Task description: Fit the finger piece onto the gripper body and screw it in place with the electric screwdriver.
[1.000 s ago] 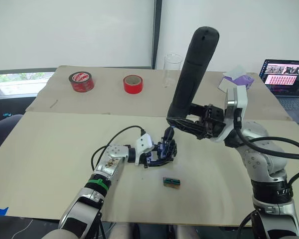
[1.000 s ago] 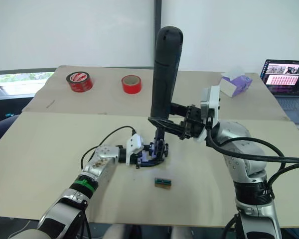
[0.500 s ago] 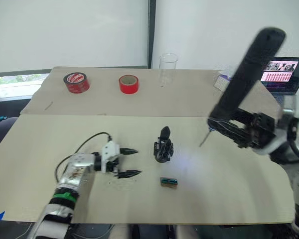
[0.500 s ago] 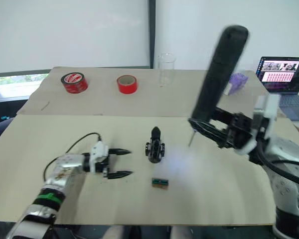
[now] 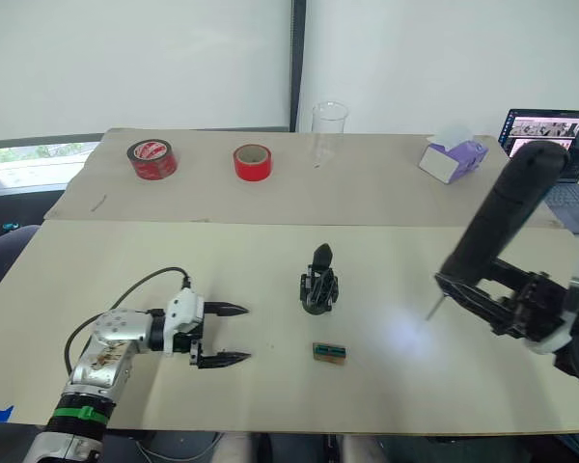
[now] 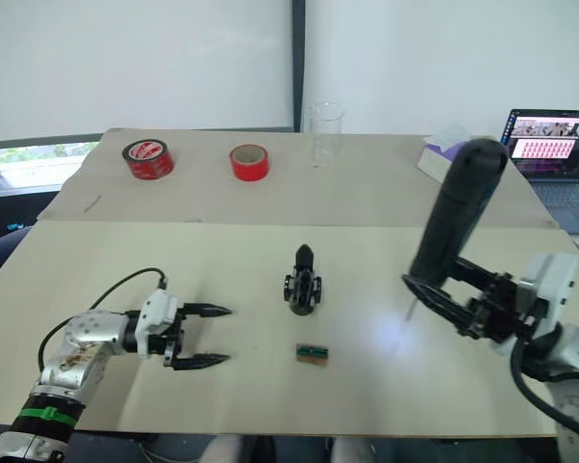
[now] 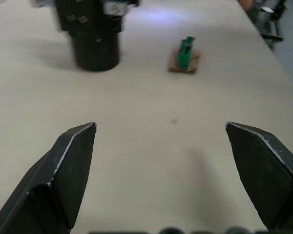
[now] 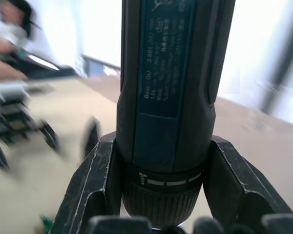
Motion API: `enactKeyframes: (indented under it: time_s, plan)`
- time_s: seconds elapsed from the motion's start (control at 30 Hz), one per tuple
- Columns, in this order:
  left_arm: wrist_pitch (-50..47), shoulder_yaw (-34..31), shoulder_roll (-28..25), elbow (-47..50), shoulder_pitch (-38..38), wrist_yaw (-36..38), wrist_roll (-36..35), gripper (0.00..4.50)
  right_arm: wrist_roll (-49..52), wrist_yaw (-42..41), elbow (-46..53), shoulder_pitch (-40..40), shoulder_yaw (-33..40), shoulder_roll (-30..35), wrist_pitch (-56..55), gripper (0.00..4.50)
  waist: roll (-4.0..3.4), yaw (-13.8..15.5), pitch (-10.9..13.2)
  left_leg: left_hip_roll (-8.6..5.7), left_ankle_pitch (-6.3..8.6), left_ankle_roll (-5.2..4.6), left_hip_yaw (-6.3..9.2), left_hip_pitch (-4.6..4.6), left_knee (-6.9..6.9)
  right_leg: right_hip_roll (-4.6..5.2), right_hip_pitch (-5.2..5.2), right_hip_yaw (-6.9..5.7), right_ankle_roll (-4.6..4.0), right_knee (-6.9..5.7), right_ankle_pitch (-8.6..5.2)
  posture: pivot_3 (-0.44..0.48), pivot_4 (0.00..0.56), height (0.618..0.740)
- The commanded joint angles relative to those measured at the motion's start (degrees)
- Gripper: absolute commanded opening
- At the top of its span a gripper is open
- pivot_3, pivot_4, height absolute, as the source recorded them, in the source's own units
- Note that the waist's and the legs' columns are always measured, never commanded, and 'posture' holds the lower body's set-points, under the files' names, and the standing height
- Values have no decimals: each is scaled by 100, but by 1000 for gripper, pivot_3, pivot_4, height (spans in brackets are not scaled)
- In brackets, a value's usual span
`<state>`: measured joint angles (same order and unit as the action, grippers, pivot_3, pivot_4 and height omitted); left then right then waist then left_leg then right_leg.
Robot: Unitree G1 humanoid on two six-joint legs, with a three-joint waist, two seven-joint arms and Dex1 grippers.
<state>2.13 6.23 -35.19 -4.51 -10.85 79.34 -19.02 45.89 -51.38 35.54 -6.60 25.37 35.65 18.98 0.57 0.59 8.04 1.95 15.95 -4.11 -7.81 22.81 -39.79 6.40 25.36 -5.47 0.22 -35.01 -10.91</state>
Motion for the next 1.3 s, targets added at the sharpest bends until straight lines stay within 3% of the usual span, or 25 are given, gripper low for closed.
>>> enactKeyframes:
  time_s: [0.03,0.13,0.37,0.8,1.3]
  plan:
    - [-163,248,105,562,68,-286,120,4446,202,296,717,154,-532,-206,-51,1907,0,10,1,0,-1,1,2,1,0,-3,-1,-2,-11,0,5,0,150,740]
    - [-526,524,386,737,34,-610,153,4446,-37,356,800,204,-1076,-397,-163,1907,1,33,3,-3,1,-3,1,5,-6,0,-2,-1,-7,3,3,0,150,740]
    - [-326,1149,1188,275,-330,-1295,801,4446,-774,-58,295,487,-1982,-628,-699,1907,12,53,9,-12,9,-19,-1,6,-28,2,-11,-1,1,6,-4,0,150,740]
    - [-263,1579,1405,-43,-606,-1221,977,4446,-1035,-218,195,479,-2468,-741,-976,1907,12,30,9,-9,8,-17,2,5,-29,-4,-12,-4,9,1,-1,0,150,740]
    - [-229,1657,1466,8,-537,-1294,1047,4446,-1144,-274,67,352,-2432,-694,-1128,1907,11,68,9,-10,9,-18,2,5,-30,0,-13,-4,2,1,5,0,150,740]
